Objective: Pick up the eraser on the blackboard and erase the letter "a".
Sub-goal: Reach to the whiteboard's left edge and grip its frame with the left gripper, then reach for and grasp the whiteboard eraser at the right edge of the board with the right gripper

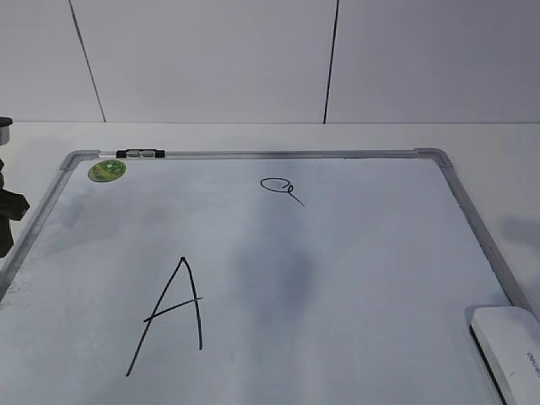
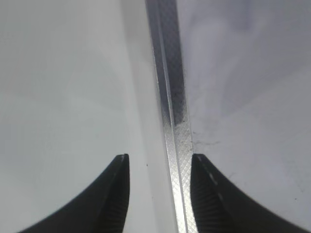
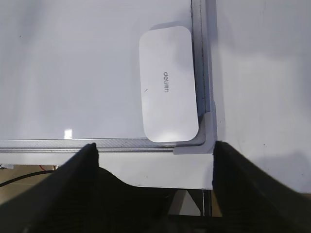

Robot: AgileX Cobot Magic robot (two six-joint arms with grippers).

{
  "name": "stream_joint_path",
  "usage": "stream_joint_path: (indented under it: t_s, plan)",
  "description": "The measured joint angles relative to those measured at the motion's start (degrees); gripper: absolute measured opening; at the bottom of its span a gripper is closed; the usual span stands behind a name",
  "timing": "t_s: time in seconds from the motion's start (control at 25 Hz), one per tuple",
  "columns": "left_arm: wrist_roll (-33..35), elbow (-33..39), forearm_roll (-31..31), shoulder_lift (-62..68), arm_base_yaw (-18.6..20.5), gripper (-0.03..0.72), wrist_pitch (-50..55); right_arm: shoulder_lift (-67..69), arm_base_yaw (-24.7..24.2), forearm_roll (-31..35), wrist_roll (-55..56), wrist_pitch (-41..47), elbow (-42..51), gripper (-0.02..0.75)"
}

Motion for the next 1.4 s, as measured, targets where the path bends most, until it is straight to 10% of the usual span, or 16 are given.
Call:
stream_joint_path:
  t_s: [0.8,1.4]
  plan:
    - [0.1,-0.7,-0.4,6.5,0.0,0.298,-1.9,0.0,0.0,0.0,0.0,0.1,0.0,0.559]
    - [-0.9,-0.9,-2.1,6.7,0.1,0.024,-1.7,0.5,0.0,0.3,0.0,0.1,0.0,0.559]
